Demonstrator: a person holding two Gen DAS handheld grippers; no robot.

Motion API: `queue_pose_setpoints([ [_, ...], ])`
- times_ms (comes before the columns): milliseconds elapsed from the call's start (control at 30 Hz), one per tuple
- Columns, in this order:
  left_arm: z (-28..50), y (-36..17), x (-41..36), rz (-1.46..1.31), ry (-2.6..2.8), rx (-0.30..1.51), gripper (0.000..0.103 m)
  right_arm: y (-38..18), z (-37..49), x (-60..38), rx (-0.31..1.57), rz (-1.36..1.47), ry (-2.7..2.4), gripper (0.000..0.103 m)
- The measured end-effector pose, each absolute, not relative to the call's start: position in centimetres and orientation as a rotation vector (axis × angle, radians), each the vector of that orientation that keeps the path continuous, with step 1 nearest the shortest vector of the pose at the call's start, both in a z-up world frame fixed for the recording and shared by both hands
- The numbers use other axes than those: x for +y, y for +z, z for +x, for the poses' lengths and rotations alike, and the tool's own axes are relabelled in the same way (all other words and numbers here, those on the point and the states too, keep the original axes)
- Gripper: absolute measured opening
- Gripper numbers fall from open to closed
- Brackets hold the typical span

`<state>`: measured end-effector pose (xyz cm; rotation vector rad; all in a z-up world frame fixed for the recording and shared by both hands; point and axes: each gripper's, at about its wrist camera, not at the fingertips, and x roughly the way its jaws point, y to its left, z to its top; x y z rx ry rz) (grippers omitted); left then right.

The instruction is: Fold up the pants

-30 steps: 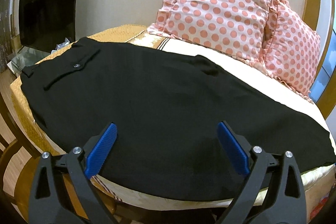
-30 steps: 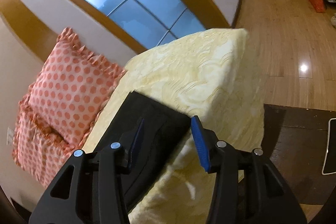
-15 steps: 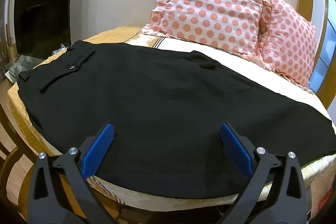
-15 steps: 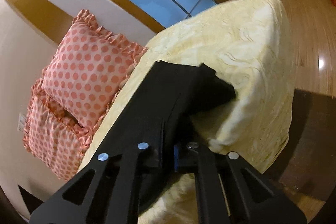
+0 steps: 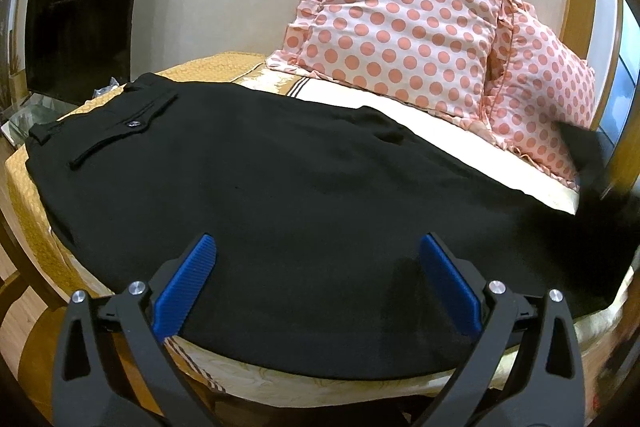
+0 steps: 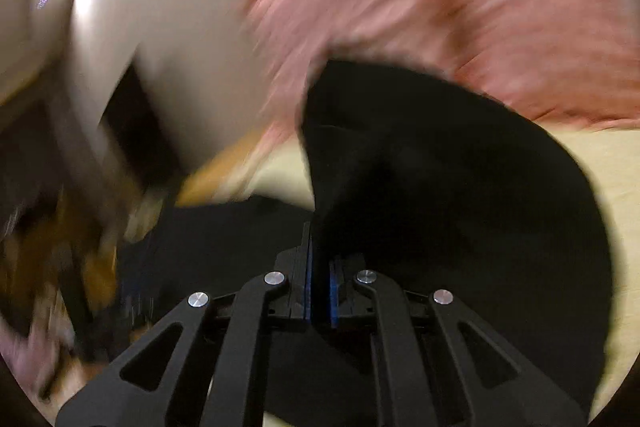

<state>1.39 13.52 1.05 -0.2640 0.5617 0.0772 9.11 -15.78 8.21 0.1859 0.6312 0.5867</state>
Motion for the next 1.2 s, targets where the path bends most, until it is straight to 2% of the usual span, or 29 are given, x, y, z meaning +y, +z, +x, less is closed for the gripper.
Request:
queue_pose_setpoints([
  [133,1.3,1.0,13.6,-0.258,0.064,0.554,0.101,4.0,9.6,-11.2,0.777,0.126,0.633,0.006],
  [333,1.1,0.9,13.5,-0.246,0.056,0.542,0.101,6.4,10.1,-11.5,0.687,0.182,0.536,0.006],
  [433,1.1,0.8,13.6,-0.248,0.048,0.536,0.101,5.6,9.8,-8.4,0.725,0.012,0.553,0.007],
  [467,1.0,0.9,13.7,-0.256,0.039,0.534,0.101,4.8,9.6,-7.5,0.752,-0.049,0.559,0.011],
  [533,0.6,1.2,14.5,-0.316,0.001,0.52,0.101,3.8,8.5,-6.4,0.765,-0.132,0.584,0.024],
  [567,0.2,1.5,15.2,-0.364,-0.027,0.505,0.101,4.0,7.8,-6.2,0.75,-0.146,0.623,0.044],
  [600,-0.2,1.7,15.7,-0.402,-0.043,0.49,0.101,4.2,7.3,-6.2,0.75,-0.133,0.682,0.053],
  [800,-2.9,3.8,21.6,-0.554,0.117,0.347,0.101,6.6,8.1,-8.9,0.625,-0.004,0.612,0.053],
  [933,-3.0,3.8,25.8,-0.609,0.256,0.359,0.101,3.6,10.6,-8.5,0.79,-0.093,0.51,0.054],
  [1000,-2.9,3.4,28.2,-0.67,0.317,0.385,0.101,3.6,9.8,-8.1,0.757,-0.118,0.52,0.063],
  [1200,-2.3,1.2,32.9,-0.854,0.323,0.435,0.099,3.7,9.5,-7.9,0.75,-0.1,0.547,0.071],
])
